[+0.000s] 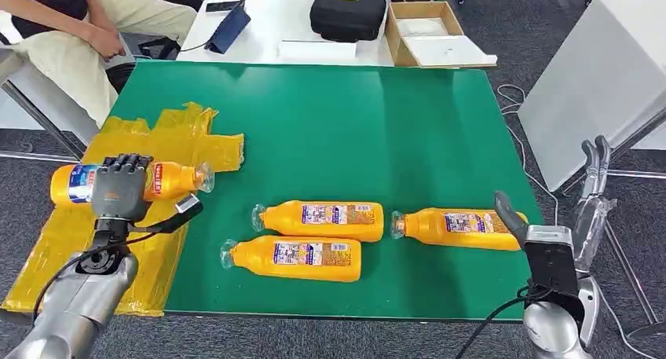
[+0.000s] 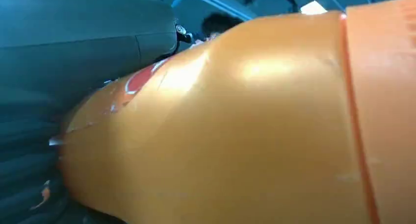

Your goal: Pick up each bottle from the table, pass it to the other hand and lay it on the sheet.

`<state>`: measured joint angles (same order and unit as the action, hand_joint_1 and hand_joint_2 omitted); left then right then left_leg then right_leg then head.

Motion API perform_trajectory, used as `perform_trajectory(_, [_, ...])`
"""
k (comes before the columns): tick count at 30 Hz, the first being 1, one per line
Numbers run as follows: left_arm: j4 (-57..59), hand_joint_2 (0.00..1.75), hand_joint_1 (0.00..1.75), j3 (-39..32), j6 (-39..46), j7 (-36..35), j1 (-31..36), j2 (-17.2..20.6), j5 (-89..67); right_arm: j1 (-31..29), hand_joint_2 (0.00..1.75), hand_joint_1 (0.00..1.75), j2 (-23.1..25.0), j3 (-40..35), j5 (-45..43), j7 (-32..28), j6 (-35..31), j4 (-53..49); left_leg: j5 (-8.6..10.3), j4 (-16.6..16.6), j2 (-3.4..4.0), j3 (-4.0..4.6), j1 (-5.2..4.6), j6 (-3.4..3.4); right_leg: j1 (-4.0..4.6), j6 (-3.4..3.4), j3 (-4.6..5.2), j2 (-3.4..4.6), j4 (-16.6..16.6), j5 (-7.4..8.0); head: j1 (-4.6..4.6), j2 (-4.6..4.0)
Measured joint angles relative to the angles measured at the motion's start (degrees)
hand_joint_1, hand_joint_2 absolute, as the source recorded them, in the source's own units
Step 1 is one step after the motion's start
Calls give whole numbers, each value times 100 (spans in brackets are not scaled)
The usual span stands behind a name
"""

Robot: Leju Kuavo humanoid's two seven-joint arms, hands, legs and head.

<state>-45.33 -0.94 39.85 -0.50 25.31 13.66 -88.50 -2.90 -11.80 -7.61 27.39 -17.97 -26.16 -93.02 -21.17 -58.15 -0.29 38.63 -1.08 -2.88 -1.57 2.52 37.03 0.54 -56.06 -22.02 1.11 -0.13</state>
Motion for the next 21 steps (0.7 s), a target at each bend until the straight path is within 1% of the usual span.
perform_trajectory(1, [61,175,169,9,0,2,1,0,9,4,175,0,-15,0,9,15,2,0,0,0,0,0,0,0,0,0,0,0,0,0,0,0])
perform_trajectory(2, [85,175,157,11,0,2,1,0,13,3,175,0,-20,0,9,17,4,0,0,0,0,0,0,0,0,0,0,0,0,0,0,0])
perform_trajectory(3, [135,175,152,15,0,15,2,-2,24,2,175,0,-31,0,11,33,9,2,0,0,0,0,0,0,0,0,-1,0,0,0,0,0])
perform_trajectory(5, [212,175,152,17,0,33,10,-2,33,1,175,0,-39,0,20,39,11,4,0,0,0,0,0,0,0,0,-1,0,0,0,2,0])
perform_trajectory(6, [257,175,143,15,2,31,13,-2,33,1,175,0,-44,-2,22,46,11,7,0,0,0,0,0,0,0,0,-1,0,0,0,0,0])
perform_trajectory(8, [361,175,147,11,2,-13,11,-2,20,-6,175,0,-57,-13,33,46,31,18,0,0,0,0,0,0,0,0,-2,0,-1,0,0,0])
perform_trajectory(15, [367,175,147,11,2,-18,11,-4,17,-8,175,0,-57,-15,37,46,31,20,0,0,0,0,0,0,0,0,-1,0,-1,0,0,0])
perform_trajectory(16, [367,175,141,11,2,-18,11,-4,17,-8,175,0,-57,-15,37,46,31,20,0,0,0,0,0,0,0,0,-1,0,-1,0,0,0])
perform_trajectory(17, [367,175,131,11,2,-18,11,-4,17,-8,175,0,-57,-15,37,46,31,20,0,0,0,0,0,0,0,0,-1,0,-1,0,0,0])
perform_trajectory(18, [379,175,58,11,2,-24,11,-4,15,-8,175,0,-57,-17,41,46,33,22,0,0,0,0,0,0,0,0,-1,0,-1,0,0,0])
perform_trajectory(19, [389,175,58,9,2,-28,10,-4,15,-10,175,0,-57,-20,44,46,33,24,0,0,0,0,0,0,0,0,-1,0,-1,0,0,0])
perform_trajectory(20, [393,175,12,7,2,-31,9,-4,15,-11,175,0,-57,-20,44,46,33,26,0,0,0,0,0,0,0,0,-1,0,-1,0,0,0])
perform_trajectory(21, [404,175,0,4,2,-35,9,-4,15,-13,175,0,-57,-22,44,46,35,28,0,0,0,0,0,0,0,0,-2,0,-1,0,0,0])
